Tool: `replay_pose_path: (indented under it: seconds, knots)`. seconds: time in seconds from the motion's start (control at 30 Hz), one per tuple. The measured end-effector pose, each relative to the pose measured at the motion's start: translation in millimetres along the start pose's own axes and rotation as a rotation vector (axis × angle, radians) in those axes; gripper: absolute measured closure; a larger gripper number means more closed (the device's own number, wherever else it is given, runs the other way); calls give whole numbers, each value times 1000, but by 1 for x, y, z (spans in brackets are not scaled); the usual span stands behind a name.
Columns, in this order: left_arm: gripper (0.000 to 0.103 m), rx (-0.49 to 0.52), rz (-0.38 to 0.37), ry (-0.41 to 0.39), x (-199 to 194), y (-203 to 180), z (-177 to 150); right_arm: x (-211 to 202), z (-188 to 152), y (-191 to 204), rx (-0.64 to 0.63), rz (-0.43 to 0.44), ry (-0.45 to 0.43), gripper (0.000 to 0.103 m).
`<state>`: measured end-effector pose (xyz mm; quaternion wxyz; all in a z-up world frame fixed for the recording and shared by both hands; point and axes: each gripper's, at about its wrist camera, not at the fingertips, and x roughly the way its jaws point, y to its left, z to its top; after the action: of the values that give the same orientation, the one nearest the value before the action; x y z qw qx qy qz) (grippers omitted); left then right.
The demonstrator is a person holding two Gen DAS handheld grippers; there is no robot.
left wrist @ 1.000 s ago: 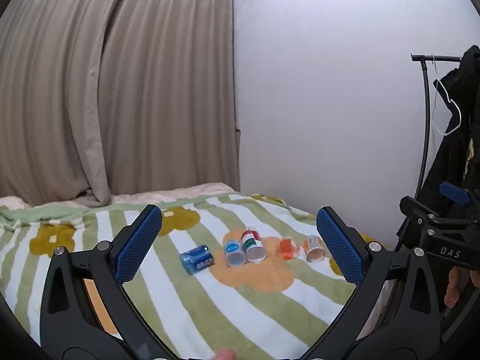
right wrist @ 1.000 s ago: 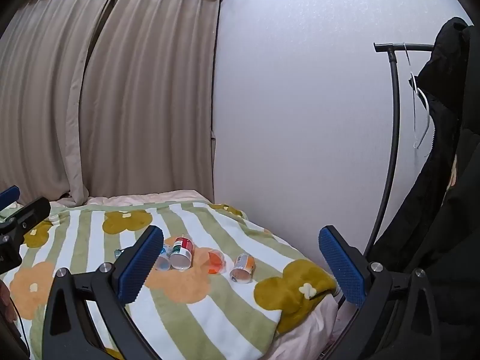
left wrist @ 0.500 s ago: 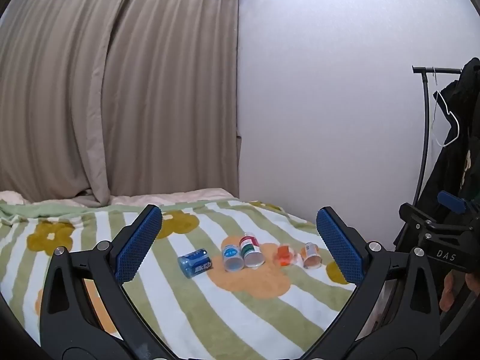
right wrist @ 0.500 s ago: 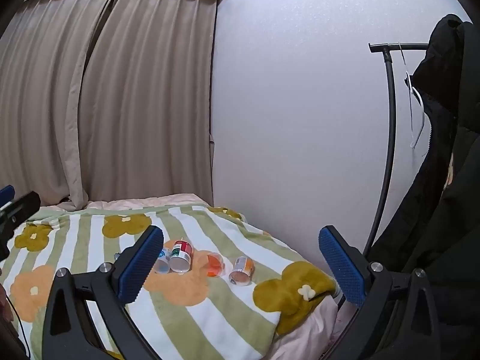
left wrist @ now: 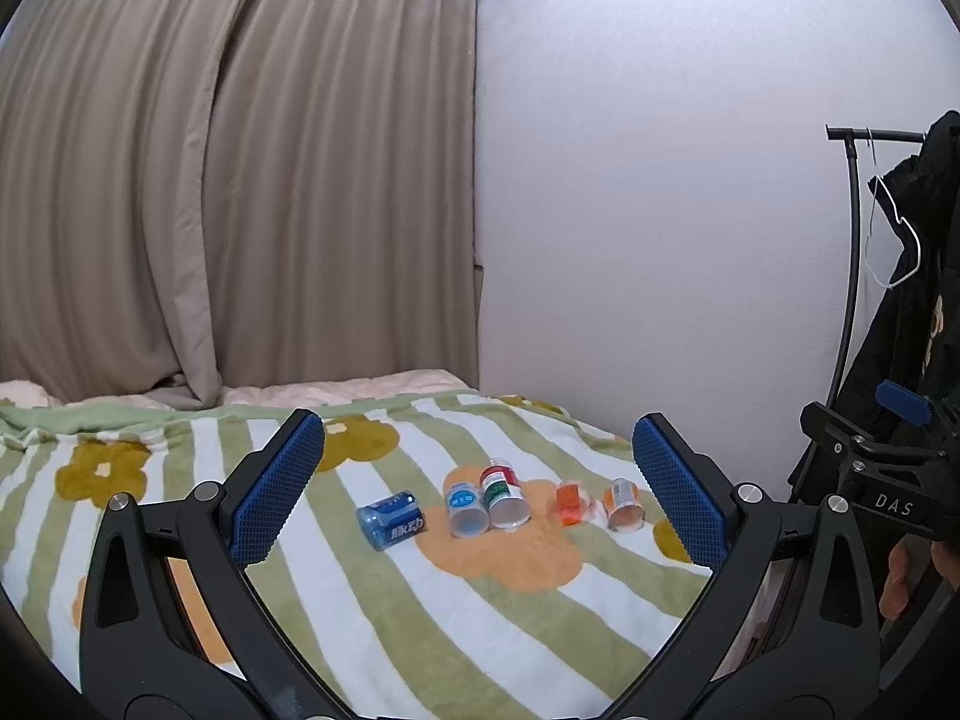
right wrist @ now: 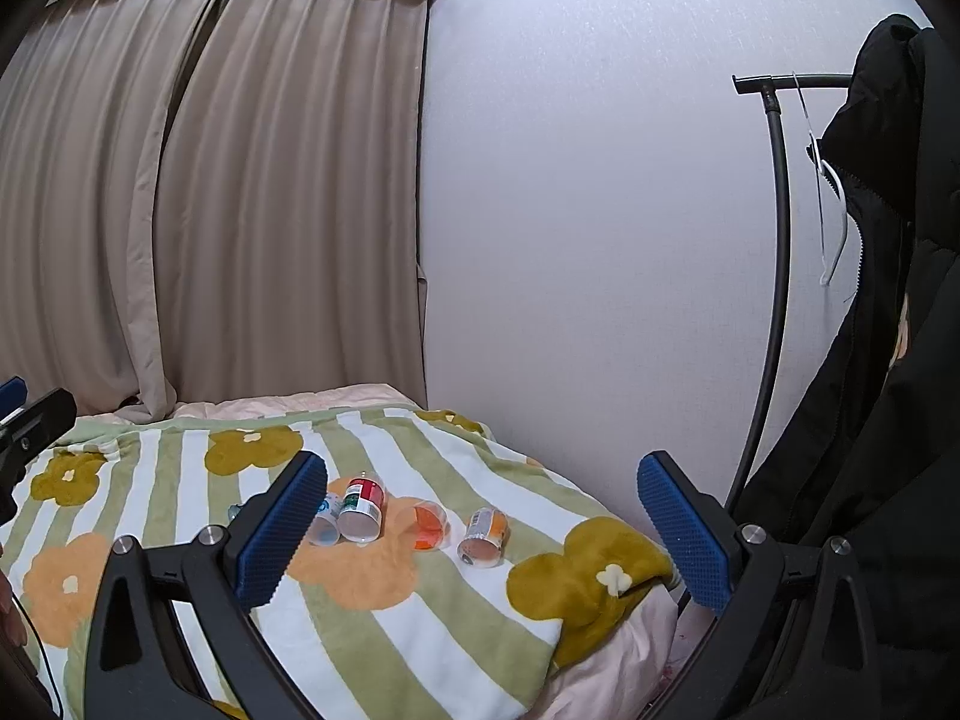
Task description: Flip cup upside down
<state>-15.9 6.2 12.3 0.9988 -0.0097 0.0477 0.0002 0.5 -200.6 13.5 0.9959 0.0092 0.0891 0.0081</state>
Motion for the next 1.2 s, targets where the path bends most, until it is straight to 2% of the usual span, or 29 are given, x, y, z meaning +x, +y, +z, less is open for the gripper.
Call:
replay_pose_path:
  seconds: [0.27,1.2]
  knots:
    - [0,-15,-21,18,2,1,-2,2,-1,1,13,9,12,0]
    - [0,-16,-25,21,1,0,-6,1,-1,-2,0,-6,10,0]
